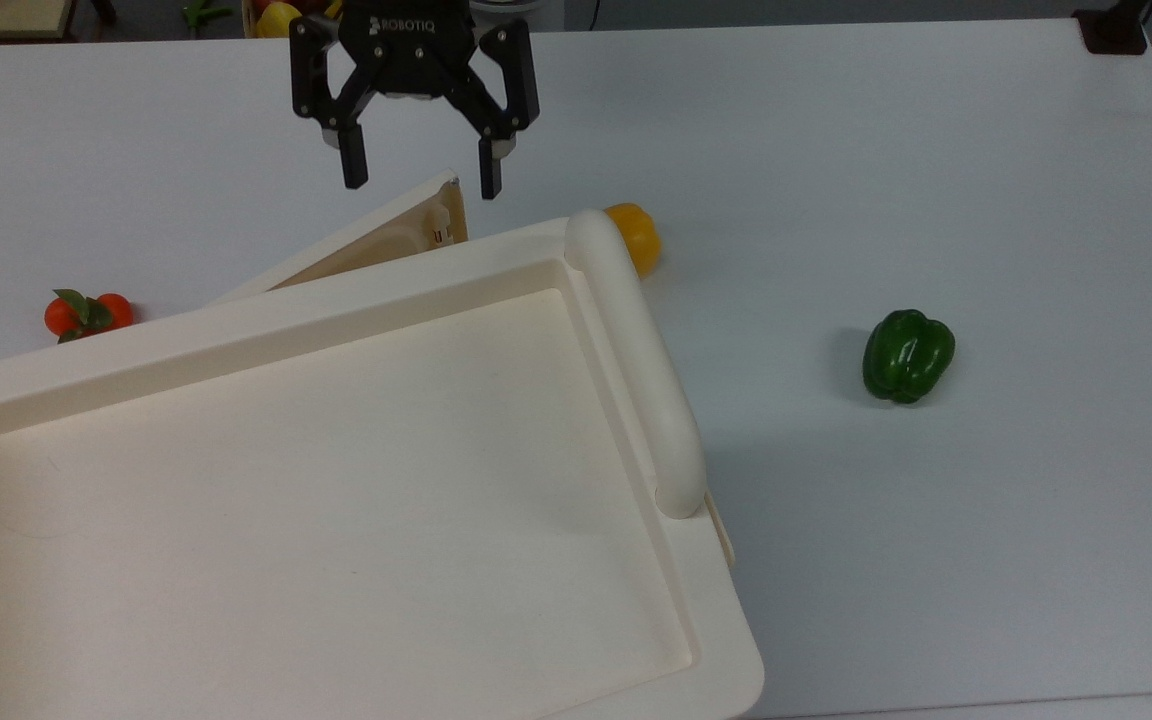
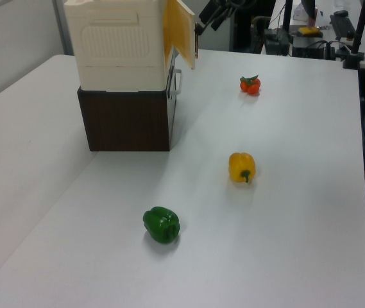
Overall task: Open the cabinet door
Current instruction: 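Pull the handle to swing the cream cabinet door open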
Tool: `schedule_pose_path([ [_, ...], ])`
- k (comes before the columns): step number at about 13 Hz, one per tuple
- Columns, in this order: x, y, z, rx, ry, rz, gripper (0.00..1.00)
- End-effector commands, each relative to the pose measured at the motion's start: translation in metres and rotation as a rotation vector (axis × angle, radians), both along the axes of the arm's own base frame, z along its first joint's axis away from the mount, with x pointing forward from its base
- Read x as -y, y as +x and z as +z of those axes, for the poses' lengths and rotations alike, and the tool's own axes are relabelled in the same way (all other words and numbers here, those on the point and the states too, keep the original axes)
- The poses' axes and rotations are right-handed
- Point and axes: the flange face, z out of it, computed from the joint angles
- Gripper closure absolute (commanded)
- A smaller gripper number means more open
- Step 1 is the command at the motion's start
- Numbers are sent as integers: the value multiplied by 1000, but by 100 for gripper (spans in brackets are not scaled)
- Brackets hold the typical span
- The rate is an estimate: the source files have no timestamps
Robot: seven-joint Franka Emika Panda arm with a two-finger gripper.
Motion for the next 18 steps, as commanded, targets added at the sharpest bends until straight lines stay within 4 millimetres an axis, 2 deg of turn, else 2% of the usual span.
schedule_pose_path([
  [1, 4, 17, -14, 85, -7, -40, 0],
  [2, 4, 20, -17, 95, -14, -37, 0],
  [4, 29, 17, -16, 84, -30, -64, 0],
  [6, 53, 9, -26, -32, -46, -93, 0],
  [8, 66, -7, -23, -140, -49, -117, 0],
  [10, 98, -21, -20, -221, -39, -173, 0],
  [15, 188, -41, -12, -226, -27, -325, 0],
  [18, 224, -61, -8, -280, -23, -390, 0],
])
